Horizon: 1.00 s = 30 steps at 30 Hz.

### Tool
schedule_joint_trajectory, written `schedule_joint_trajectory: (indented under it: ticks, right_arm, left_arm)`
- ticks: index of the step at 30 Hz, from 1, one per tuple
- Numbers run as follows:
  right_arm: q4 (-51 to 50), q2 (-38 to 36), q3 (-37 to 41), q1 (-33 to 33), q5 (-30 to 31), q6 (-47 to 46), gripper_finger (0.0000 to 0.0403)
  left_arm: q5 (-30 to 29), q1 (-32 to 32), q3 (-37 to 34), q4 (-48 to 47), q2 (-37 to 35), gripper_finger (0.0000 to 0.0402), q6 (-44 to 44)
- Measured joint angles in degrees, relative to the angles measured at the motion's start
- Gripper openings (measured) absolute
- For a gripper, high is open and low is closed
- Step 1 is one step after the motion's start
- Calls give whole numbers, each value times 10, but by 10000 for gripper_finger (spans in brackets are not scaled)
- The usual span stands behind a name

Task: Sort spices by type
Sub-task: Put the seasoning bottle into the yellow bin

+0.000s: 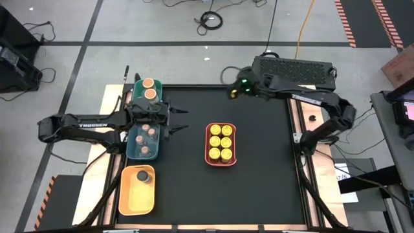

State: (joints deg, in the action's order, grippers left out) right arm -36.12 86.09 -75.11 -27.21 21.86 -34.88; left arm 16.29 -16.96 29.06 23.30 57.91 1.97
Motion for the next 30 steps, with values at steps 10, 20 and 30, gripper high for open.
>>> schedule_joint_trajectory:
  ticks: [10, 20, 30]
  right_arm:
    - [-1, 202, -200, 110, -41, 57, 190]
    - [-7, 358, -330, 177, -105, 75, 191]
    - [-10, 413, -365, 205, -147, 86, 192]
  left_arm:
    - [-62, -14, 0, -160, -122, 306, 0]
    - [-63, -14, 0, -184, -135, 306, 4]
    - [-63, -14, 0, -183, -135, 306, 4]
